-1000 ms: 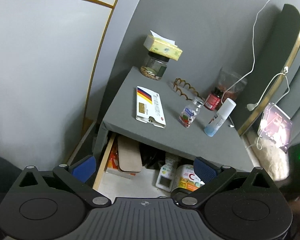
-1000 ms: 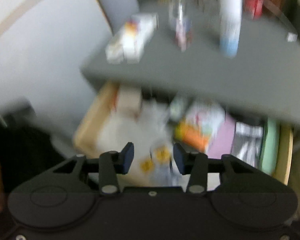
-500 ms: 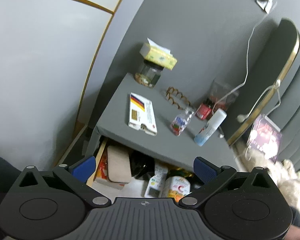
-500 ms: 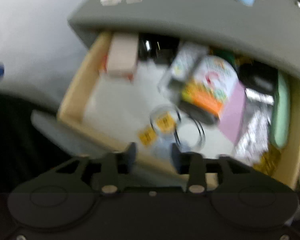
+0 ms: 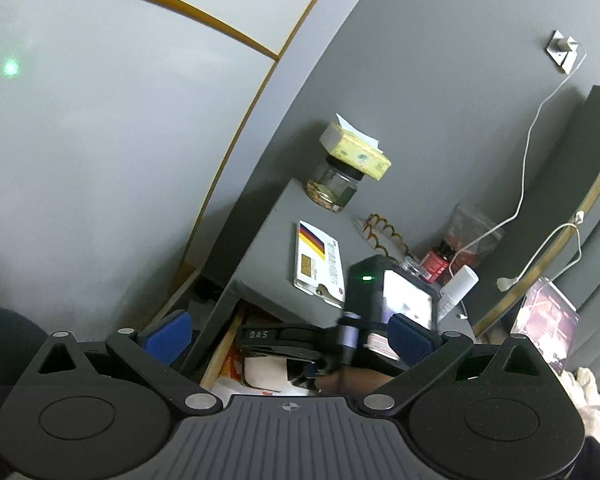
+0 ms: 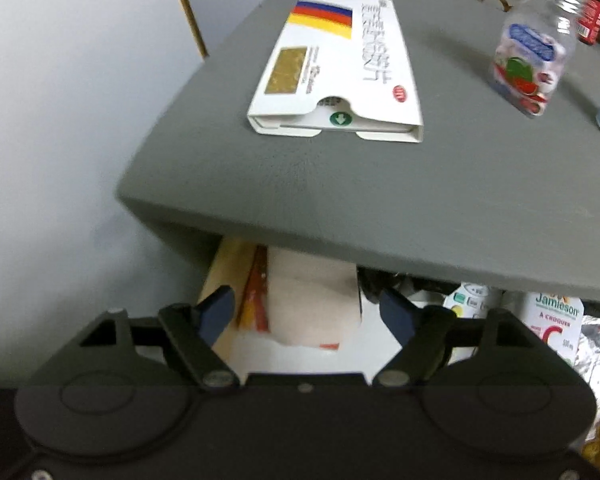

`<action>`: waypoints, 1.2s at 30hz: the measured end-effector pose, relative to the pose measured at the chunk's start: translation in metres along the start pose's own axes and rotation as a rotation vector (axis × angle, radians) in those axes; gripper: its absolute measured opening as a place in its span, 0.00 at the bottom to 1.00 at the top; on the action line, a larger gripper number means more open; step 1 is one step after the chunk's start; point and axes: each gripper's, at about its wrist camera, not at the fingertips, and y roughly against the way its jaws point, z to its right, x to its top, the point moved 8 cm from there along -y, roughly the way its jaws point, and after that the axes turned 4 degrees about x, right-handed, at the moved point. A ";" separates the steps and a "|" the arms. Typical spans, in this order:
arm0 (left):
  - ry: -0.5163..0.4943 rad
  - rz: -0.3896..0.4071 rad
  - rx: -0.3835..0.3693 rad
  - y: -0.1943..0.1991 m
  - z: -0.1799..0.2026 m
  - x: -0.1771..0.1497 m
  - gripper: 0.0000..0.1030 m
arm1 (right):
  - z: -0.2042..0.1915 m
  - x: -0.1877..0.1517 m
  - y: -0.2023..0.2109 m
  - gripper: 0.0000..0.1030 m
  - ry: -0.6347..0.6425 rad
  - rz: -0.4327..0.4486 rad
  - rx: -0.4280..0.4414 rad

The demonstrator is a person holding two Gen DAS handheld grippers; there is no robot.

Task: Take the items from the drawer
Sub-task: 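Move the open right tool back into the drawer, then grasp the beige rounded case in the drawer with the right tool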

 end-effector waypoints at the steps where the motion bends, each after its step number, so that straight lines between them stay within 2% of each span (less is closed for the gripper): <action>1: 0.002 -0.001 0.000 0.000 -0.001 0.000 1.00 | 0.001 0.003 -0.005 0.76 -0.016 -0.006 -0.008; 4: 0.008 -0.006 -0.002 -0.002 -0.004 0.001 1.00 | 0.001 0.006 -0.017 0.73 -0.033 -0.039 0.017; 5: 0.009 -0.006 -0.002 -0.002 -0.004 0.001 1.00 | 0.000 0.005 -0.022 0.68 -0.021 -0.058 0.022; 6: 0.009 -0.006 -0.002 -0.002 -0.004 0.001 1.00 | 0.000 0.004 -0.024 0.57 0.010 -0.069 0.012; 7: 0.009 -0.004 -0.001 -0.002 -0.004 0.002 1.00 | 0.001 0.004 -0.023 0.56 0.060 -0.072 0.002; 9: 0.008 0.000 0.000 -0.002 -0.005 0.002 1.00 | 0.005 -0.001 -0.017 0.56 0.095 -0.103 0.042; 11: 0.016 0.000 -0.002 -0.002 -0.006 0.002 1.00 | 0.016 -0.015 -0.006 0.56 0.131 -0.174 0.123; 14: 0.018 -0.003 -0.004 -0.002 -0.005 0.001 1.00 | 0.038 -0.040 0.012 0.56 0.229 -0.272 0.175; 18: -0.001 0.001 -0.008 -0.002 -0.001 0.000 1.00 | 0.057 -0.054 0.025 0.56 0.332 -0.285 0.131; 20: -0.001 0.011 -0.011 -0.001 0.000 0.001 1.00 | 0.054 -0.057 0.025 0.58 0.382 -0.282 0.115; 24: 0.016 0.006 -0.012 -0.001 -0.001 0.000 1.00 | 0.047 -0.061 0.025 0.66 0.483 -0.276 0.084; 27: 0.006 0.012 -0.012 0.001 0.001 -0.001 1.00 | 0.042 -0.065 0.024 0.65 0.559 -0.271 0.060; 29: -0.005 0.012 -0.012 0.001 0.002 -0.001 1.00 | 0.039 -0.067 0.022 0.60 0.597 -0.278 0.048; 30: -0.008 0.012 -0.011 0.001 0.003 -0.002 1.00 | 0.039 -0.068 0.014 0.65 0.611 -0.294 0.032; 32: -0.006 0.004 -0.010 0.000 0.002 -0.002 1.00 | 0.039 -0.065 0.008 0.67 0.631 -0.314 0.018; 34: 0.007 0.005 -0.008 -0.001 0.000 -0.001 1.00 | 0.039 -0.062 0.009 0.63 0.638 -0.334 0.024; 36: 0.018 0.005 -0.007 -0.002 -0.002 0.000 1.00 | 0.041 -0.055 0.016 0.52 0.642 -0.358 0.031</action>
